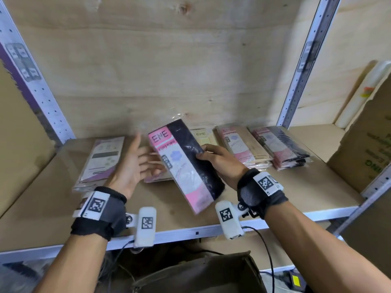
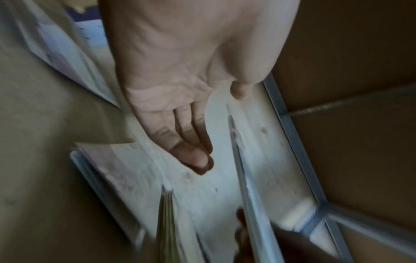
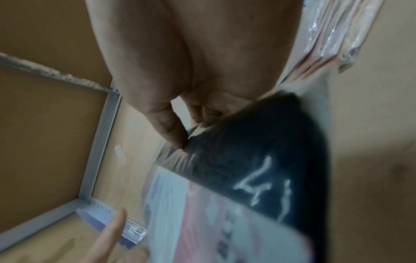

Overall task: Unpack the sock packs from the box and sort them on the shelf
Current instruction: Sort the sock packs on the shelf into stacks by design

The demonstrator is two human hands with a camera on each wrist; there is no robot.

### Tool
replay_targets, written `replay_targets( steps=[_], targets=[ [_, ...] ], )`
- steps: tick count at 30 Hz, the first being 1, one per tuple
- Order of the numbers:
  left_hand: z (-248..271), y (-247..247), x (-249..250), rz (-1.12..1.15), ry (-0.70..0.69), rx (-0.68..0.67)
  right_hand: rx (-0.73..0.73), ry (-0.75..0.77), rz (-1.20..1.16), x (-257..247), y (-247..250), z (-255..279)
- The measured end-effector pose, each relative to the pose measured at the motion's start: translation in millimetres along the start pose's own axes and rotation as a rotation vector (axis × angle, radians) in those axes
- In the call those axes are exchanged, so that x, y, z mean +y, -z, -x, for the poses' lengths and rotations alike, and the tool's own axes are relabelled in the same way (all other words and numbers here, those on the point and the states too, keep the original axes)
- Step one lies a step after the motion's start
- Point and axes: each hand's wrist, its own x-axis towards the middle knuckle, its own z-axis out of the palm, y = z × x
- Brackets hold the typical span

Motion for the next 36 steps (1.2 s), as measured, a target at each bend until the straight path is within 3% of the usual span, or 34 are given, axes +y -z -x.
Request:
replay_targets(
  steps=[3, 6, 7, 9, 11, 12, 17, 20, 24, 26, 31, 36],
  targets=[
    [10, -32, -13, -0.218, -0.062, 0.005, 0.042, 0.003, -0.187, -2, -2, -1],
    [16, -52, -22, -0.48, -0.234, 0.045, 0.088, -0.02, -0.248, -2, -3, -3],
    [17, -56, -23, -0.553, -0.27, 0.082, 0.113, -0.007, -0.198, -2, -3, -3],
    [15, -63, -21, -0.64, -0.303, 0.2, 0.156, 0.077, 0.13, -1, 0, -4],
    [11, -73, -17, -0.661, -0.336, 0.284, 0.183, 0.154, 0.441, 0, 7, -3],
    [9, -79, -15, -0.645, -0.344, 0.288, 0.185, 0.166, 0.474, 1, 12, -2],
    [-13, -127, -11, -0.556, -0.348, 0.257, 0.295, 0.285, 0.384, 0, 54, 0],
    [-22, -164, -7, -0.452, -0.419, 0.214, 0.398, 0.268, 0.343, -9, 92, -3],
    [-34, -212, 2, -0.332, -0.273, -0.206, 0.534, 0.196, 0.311, -13, 154, -4],
    [-43, -236, 4, -0.352, -0.218, -0.317, 0.589, 0.127, 0.29, -13, 184, -1],
    [-65, -296, 3, -0.49, -0.171, -0.233, 0.476, -0.015, 0.288, -10, 242, 10],
    [-89, -340, -8, -0.656, -0.085, -0.201, 0.62, -0.064, 0.51, 1, 261, 12]
  ],
)
